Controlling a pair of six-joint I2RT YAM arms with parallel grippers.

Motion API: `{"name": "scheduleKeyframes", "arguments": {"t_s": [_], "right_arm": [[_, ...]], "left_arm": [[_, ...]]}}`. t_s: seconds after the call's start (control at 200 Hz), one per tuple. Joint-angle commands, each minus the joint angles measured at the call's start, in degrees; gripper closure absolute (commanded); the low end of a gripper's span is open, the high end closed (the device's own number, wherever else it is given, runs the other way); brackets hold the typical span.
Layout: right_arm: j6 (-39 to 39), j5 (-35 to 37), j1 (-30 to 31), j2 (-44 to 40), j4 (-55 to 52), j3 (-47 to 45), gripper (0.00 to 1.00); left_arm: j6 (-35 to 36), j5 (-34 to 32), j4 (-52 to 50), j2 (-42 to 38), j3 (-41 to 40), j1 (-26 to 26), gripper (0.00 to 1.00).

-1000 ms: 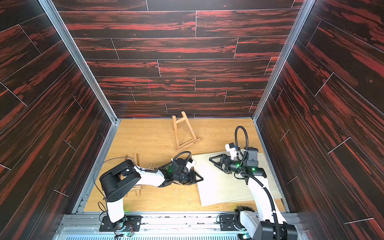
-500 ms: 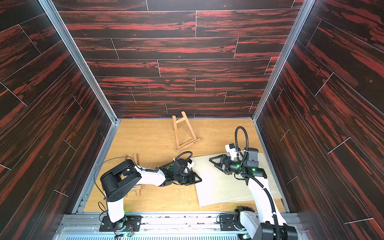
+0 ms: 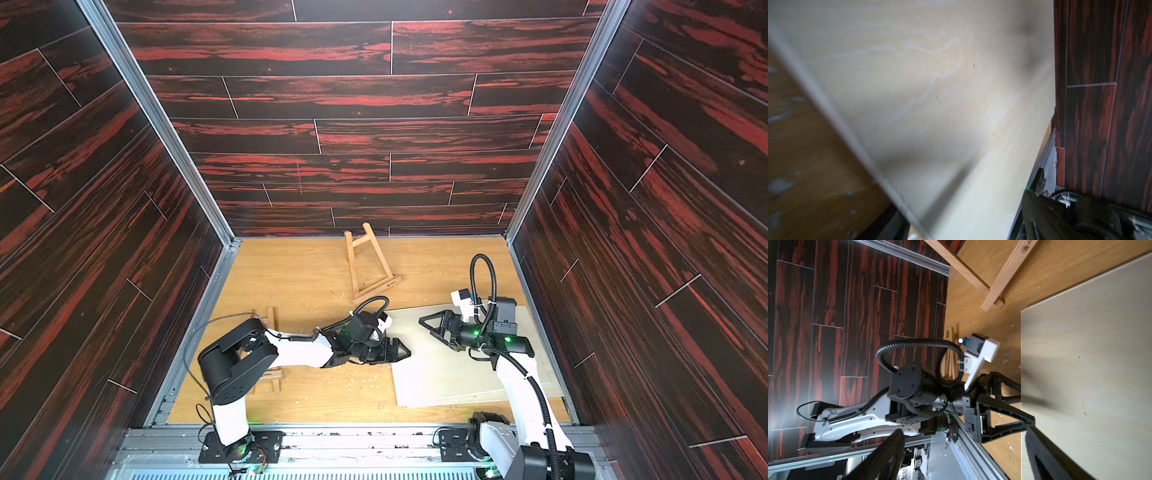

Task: Disassemble the easel
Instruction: Place the drawing board on the drawing board, then adjust the drawing board.

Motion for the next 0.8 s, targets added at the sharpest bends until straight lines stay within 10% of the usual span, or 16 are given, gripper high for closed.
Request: {"name": "scheduleKeyframes", "arguments": {"t_s": [0.0, 0.25, 0.797], "right_arm": [[-2.2, 2.2, -0.1, 0.2, -2.4, 2.0, 0.06], [-3.5, 13.0, 5.5, 2.2, -4.0, 4.5, 0.06], [-5.2, 67.8, 41.3, 30.4, -5.5, 18.7, 0.01]], "left_arm": [[2.9, -7.5, -12.3, -3.1, 0.2, 0.6, 0.03], [5.2, -20.0, -23.1, -11.6, -0.7, 0.6, 0.0], [2.7, -36.5, -36.5, -45.6, -18.3, 4.2, 0.0]]}}
